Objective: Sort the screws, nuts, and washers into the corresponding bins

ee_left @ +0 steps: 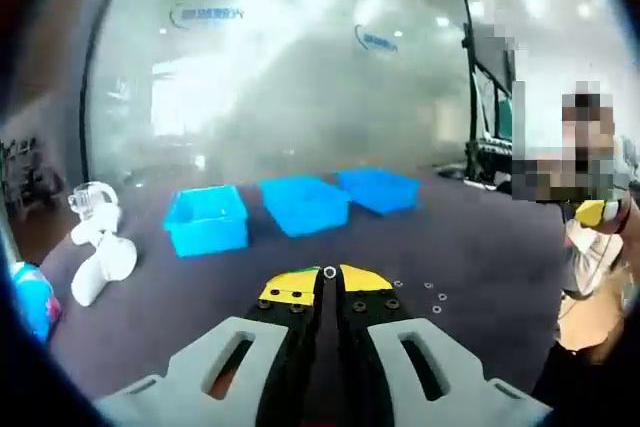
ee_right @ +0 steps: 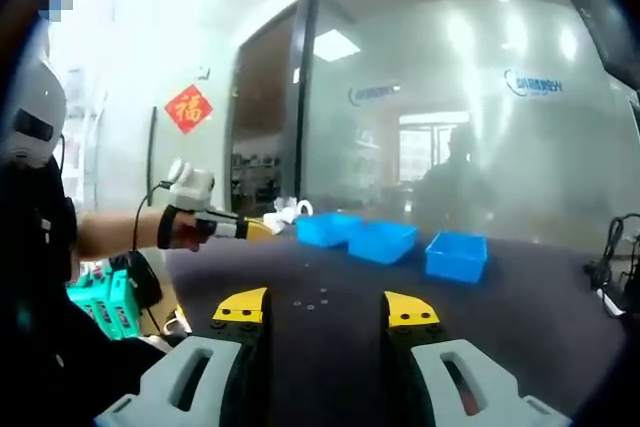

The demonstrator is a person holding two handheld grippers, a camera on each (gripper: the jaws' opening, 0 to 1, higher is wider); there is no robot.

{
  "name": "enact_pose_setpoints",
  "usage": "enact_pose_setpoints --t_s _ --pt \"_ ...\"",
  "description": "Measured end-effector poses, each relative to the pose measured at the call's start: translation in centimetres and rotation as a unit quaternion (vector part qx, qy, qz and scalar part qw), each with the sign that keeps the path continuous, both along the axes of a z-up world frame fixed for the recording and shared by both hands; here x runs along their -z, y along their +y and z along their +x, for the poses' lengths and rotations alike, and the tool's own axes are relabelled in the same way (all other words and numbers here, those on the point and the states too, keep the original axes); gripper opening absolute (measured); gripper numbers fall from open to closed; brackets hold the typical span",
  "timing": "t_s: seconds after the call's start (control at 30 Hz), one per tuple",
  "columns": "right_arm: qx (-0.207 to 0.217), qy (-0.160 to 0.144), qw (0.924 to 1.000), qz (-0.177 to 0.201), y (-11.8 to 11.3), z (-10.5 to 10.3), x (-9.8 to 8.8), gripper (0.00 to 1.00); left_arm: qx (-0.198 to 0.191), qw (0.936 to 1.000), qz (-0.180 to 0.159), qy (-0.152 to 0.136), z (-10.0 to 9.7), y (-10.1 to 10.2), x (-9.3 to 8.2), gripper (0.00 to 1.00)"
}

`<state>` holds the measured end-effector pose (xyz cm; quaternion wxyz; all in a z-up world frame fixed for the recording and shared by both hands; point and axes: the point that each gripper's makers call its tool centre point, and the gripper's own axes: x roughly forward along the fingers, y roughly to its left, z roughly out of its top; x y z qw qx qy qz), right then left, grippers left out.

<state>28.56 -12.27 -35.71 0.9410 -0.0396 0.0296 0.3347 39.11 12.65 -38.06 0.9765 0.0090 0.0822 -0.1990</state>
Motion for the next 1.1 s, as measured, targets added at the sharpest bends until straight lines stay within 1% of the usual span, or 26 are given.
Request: enact_pose_setpoints --t_s 0.03,0.1,0.17,0.27,0.4,0.47,0.5,0.53,0.6,0.7,0.77,0.83,0.9,0.97,1.1 --pt "-0.001 0.000 1.0000 0.000 0.1 0.0 0.0 0.39 0.000 1.0000 0.003 0.002 -0.1 0.3 0.1 0.01" --pt "-0.003 0.001 1.0000 -0.003 0.2 0.0 0.2 0.39 -0.024 0.9997 0.000 0.004 0.1 1.6 -0.1 0.01" --pt "-0.005 0.002 1.0000 -0.003 0.4 -0.1 0.3 0.39 -0.037 0.9990 -0.002 0.022 0.6 3.0 -0.2 0.01" --pt "-0.011 0.004 0.9999 -0.006 0.7 -0.2 0.6 0.39 -0.047 0.9985 -0.012 0.024 1.7 4.4 -1.2 0.01" --pt "-0.013 0.006 0.9999 -0.005 0.9 -0.2 0.7 0.39 -0.051 0.9983 -0.007 0.026 3.8 6.3 -2.6 0.01" --pt "-0.013 0.006 0.9999 -0.004 0.9 -0.2 0.8 0.39 -0.051 0.9982 -0.011 0.030 4.9 7.0 -3.2 0.01" --pt "-0.013 0.006 0.9999 -0.003 0.9 -0.3 0.8 0.39 -0.049 0.9980 -0.018 0.036 5.5 7.2 -3.3 0.01" --pt "-0.013 0.007 0.9999 -0.003 0.9 -0.3 0.8 0.39 -0.044 0.9979 -0.015 0.045 6.2 7.4 -3.2 0.01" --pt "-0.012 0.008 0.9999 -0.004 0.8 -0.3 1.0 0.39 -0.048 0.9975 -0.014 0.050 7.5 7.9 -3.4 0.01" --pt "-0.011 0.011 0.9999 -0.003 0.7 -0.4 1.1 0.39 -0.052 0.9973 -0.002 0.052 9.0 8.3 -3.8 0.01" --pt "-0.010 0.011 0.9999 -0.003 0.6 -0.3 1.2 0.39 -0.052 0.9974 0.005 0.050 9.9 8.1 -4.3 0.01" --pt "-0.010 0.012 0.9999 -0.002 0.6 -0.3 1.2 0.39 -0.051 0.9974 0.007 0.050 10.9 7.8 -4.8 0.01" --pt "-0.009 0.013 0.9999 -0.002 0.6 -0.3 1.2 0.39 -0.051 0.9975 0.019 0.046 12.0 7.4 -5.2 0.01" --pt "-0.010 0.014 0.9999 -0.002 0.7 -0.2 1.4 0.39 -0.049 0.9975 0.019 0.047 13.3 6.9 -5.5 0.01" --pt "-0.013 0.019 0.9997 -0.004 0.9 -0.3 1.7 0.39 -0.048 0.9969 0.032 0.054 15.4 6.3 -5.4 0.01"
